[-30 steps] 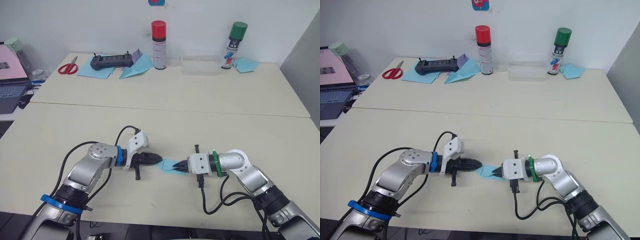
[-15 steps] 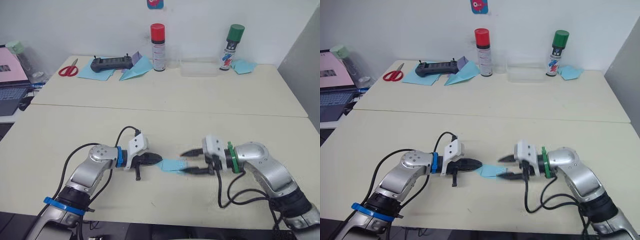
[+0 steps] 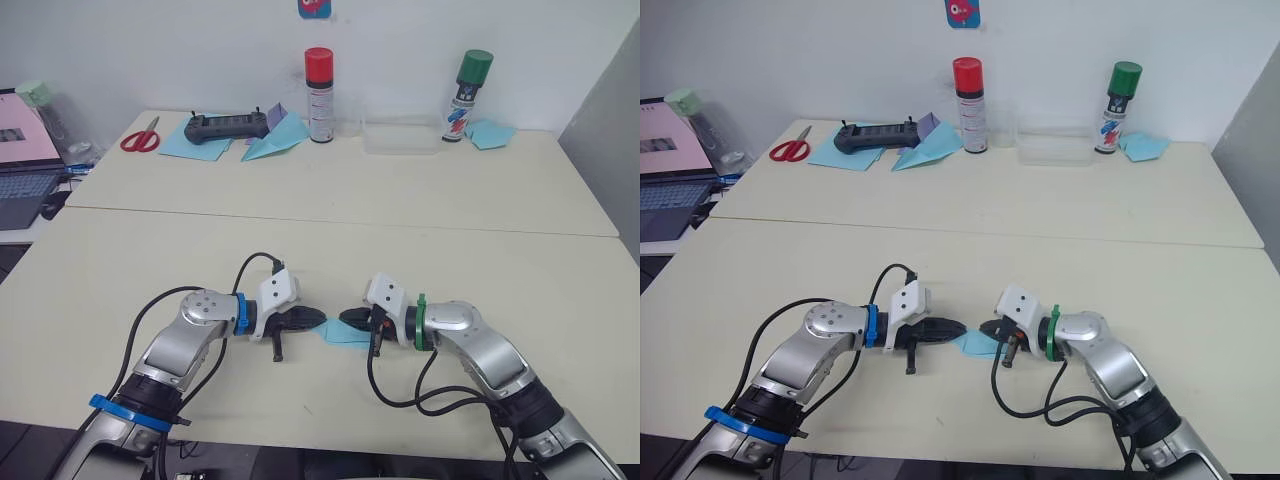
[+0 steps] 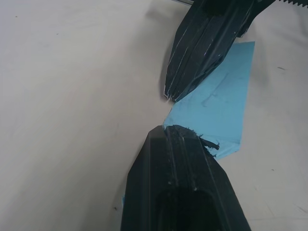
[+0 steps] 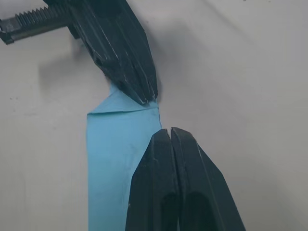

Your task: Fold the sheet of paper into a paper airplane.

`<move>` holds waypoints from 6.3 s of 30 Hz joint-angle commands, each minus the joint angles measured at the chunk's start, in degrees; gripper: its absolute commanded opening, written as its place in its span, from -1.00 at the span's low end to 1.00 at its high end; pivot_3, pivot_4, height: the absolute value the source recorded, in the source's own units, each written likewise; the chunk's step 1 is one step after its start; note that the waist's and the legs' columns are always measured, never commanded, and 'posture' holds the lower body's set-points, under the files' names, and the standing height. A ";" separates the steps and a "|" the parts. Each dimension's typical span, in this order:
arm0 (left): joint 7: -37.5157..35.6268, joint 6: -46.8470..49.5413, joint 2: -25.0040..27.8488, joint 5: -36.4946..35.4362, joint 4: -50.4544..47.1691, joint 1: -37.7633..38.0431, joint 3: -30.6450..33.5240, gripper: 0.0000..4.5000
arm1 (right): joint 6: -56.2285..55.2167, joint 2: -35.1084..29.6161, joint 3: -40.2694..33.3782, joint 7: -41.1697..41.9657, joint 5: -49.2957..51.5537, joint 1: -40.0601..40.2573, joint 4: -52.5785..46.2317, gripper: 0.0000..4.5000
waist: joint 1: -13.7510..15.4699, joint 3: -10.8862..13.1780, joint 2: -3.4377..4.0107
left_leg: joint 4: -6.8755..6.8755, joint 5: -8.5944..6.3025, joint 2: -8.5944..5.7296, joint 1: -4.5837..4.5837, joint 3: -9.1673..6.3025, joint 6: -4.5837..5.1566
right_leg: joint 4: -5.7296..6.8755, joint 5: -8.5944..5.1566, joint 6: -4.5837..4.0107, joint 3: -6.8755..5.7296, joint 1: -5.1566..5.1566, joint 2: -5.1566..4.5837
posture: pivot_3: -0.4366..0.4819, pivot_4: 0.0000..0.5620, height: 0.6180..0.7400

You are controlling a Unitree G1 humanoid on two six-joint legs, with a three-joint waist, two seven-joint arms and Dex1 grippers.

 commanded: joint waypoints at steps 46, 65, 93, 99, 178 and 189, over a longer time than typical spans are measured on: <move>6.18 10.11 -8.21 -3.34 -5.91 -0.05 2.10 -1.00 | -2.90 -2.77 -1.63 -0.12 -0.27 5.39 0.51 -0.98 | 0.27 -0.21 -0.14 | -0.03 0.00 -0.01 -0.06 0.02 0.00 | -0.06 -0.03 -0.01 0.01 -0.05 -0.02 | -0.05 -0.47 1.00; 7.56 4.08 3.12 2.44 1.50 6.77 6.87 -1.00 | -2.96 -2.54 -1.95 0.33 0.44 5.78 0.19 -0.98 | -0.38 -0.37 -0.09 | -0.07 0.00 0.04 0.09 0.03 0.00 | -0.04 -0.15 -0.24 0.04 0.00 -0.01 | -0.05 -0.47 1.00; -2.64 -9.45 12.22 -9.80 -28.72 24.46 24.21 0.95 | -17.90 -13.09 -10.42 11.59 5.80 14.85 -15.05 -0.58 | -0.65 0.23 -0.14 | -0.04 0.00 0.08 -0.81 0.14 -0.01 | -0.02 0.01 -0.06 0.03 -0.92 -0.06 | -0.05 -0.47 1.00; -1.41 -9.05 12.12 -10.51 -29.15 24.14 23.58 0.95 | -21.58 -9.45 -7.12 8.34 0.63 12.66 -12.18 -0.58 | -0.52 0.24 -0.14 | -0.04 0.00 0.06 -0.88 0.13 -0.01 | -0.03 0.01 -0.05 0.00 -0.97 -0.06 | -0.05 -0.47 1.00; 0.97 20.94 16.52 -28.11 -31.44 -4.74 18.59 0.97 | 11.86 2.65 -32.99 -18.33 8.73 26.15 -30.43 -1.00 | 0.66 0.18 -0.12 | 0.22 0.01 0.02 -0.83 -0.11 -0.03 | 0.63 0.00 -0.08 -0.14 -0.95 0.03 | -0.05 -0.47 1.00; -2.68 18.50 9.65 -25.01 -26.48 -13.41 9.92 0.97 | 16.49 15.51 -31.20 -36.21 3.65 39.72 -39.71 -1.00 | -0.71 0.15 -0.08 | 0.24 0.02 0.09 -0.76 0.03 -0.03 | 0.77 -0.05 -0.14 0.06 -1.03 0.12 | -0.05 -0.47 1.00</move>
